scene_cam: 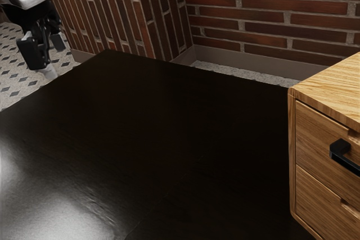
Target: Pull the drawer handle with one arm to open the drawer
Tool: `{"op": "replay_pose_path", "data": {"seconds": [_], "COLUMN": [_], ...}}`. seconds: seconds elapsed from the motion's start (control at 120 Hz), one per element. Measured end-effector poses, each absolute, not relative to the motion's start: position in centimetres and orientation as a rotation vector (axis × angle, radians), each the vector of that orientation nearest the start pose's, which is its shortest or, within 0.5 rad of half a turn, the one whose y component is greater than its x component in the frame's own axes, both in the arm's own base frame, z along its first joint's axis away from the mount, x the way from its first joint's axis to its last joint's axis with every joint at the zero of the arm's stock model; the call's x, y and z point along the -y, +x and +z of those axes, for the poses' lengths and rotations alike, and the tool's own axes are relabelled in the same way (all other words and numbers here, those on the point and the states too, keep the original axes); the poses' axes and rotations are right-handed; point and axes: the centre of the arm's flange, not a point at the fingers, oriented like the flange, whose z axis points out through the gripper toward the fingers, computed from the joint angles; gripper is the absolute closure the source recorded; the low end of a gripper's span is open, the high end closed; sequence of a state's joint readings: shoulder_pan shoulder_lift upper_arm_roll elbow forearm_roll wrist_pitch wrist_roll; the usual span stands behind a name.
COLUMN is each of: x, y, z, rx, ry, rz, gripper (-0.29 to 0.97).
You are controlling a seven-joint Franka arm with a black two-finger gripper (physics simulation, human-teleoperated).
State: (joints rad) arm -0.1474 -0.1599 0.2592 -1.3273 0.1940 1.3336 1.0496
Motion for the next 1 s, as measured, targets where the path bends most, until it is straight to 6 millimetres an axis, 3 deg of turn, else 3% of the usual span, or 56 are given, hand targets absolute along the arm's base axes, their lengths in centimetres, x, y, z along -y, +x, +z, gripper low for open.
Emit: {"op": "replay_pose_path", "data": {"seconds": [0.208, 0.533, 0.583, 0.742, 0.908, 1.0], "x": [-8.6, 3.4, 4.5, 7.0, 13.8, 16.1], "y": [44.3, 47.0, 47.2, 46.5, 45.5, 45.6], "z": [80.2, 80.1, 79.9, 76.0, 73.6, 73.1], "rx": [-1.325, -1.854, -1.919, -2.100, -2.283, -2.339], "ry": [-2.599, -2.210, -2.142, -1.951, -1.650, -1.527], "rz": [-0.106, -0.260, -0.291, -0.350, -0.465, -0.536], "gripper": [0.00, 0.00, 0.00, 0.00, 0.00, 0.00]}}
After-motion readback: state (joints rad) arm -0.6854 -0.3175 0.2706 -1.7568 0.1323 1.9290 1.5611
